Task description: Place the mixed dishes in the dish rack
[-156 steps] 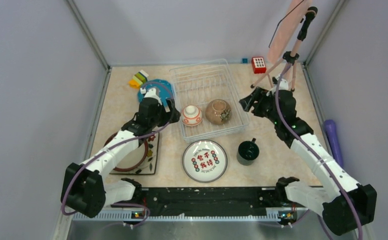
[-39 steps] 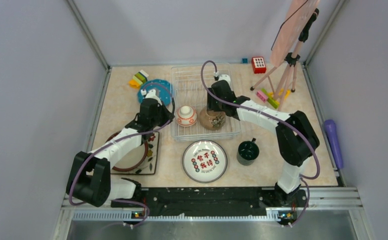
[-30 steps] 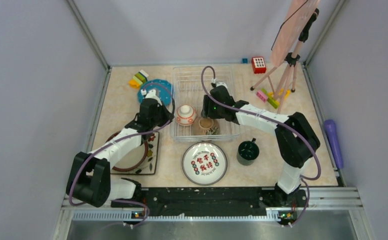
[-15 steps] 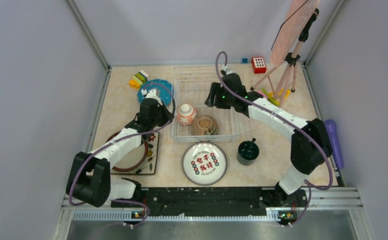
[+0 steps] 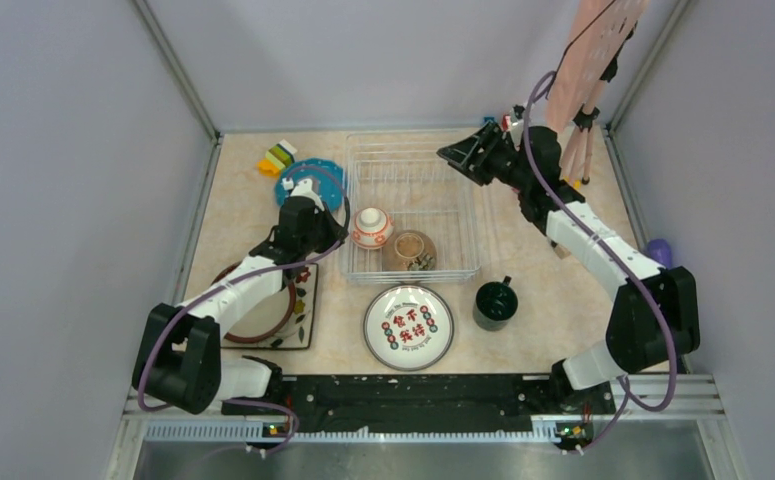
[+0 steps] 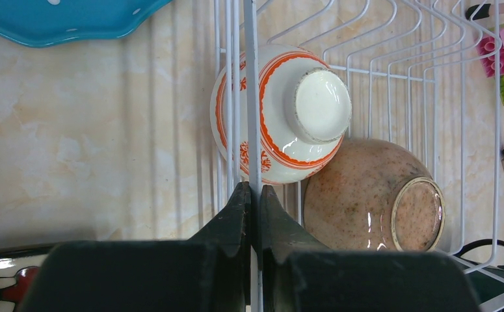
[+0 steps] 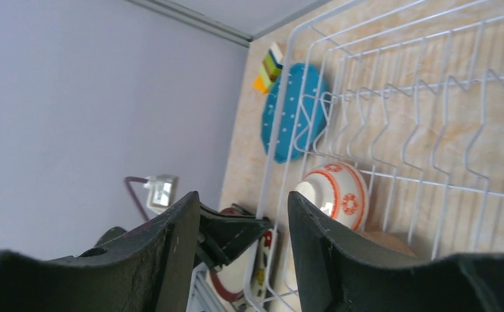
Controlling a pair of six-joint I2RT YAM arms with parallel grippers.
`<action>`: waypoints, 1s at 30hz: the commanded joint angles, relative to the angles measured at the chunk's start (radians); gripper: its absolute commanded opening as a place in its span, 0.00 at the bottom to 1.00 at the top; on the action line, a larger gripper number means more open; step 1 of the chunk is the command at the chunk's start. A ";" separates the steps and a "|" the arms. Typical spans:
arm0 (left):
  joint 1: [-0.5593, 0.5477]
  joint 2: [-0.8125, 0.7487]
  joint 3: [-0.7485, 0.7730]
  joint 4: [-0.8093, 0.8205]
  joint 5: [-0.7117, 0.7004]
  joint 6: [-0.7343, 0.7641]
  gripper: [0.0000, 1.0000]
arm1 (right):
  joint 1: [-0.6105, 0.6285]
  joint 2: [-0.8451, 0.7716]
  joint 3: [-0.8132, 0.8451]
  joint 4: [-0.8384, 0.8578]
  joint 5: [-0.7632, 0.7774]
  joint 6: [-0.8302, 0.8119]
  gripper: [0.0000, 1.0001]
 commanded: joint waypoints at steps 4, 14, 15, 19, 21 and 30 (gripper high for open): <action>0.002 0.023 0.011 -0.019 0.020 0.019 0.00 | -0.078 -0.024 -0.075 0.292 -0.235 0.219 0.51; 0.003 0.027 0.013 -0.019 0.019 0.021 0.00 | -0.155 -0.059 -0.145 0.338 -0.301 0.252 0.50; 0.003 0.028 0.014 -0.019 0.020 0.020 0.00 | -0.167 -0.064 -0.149 0.343 -0.310 0.258 0.50; 0.002 0.030 0.013 -0.019 0.022 0.020 0.00 | -0.195 -0.072 -0.133 0.330 -0.341 0.258 0.50; 0.002 0.030 0.015 -0.019 0.020 0.022 0.00 | -0.188 -0.061 -0.105 0.296 -0.359 0.232 0.49; 0.002 0.038 0.017 -0.019 0.014 0.023 0.00 | -0.110 -0.060 -0.122 0.335 -0.372 0.234 0.49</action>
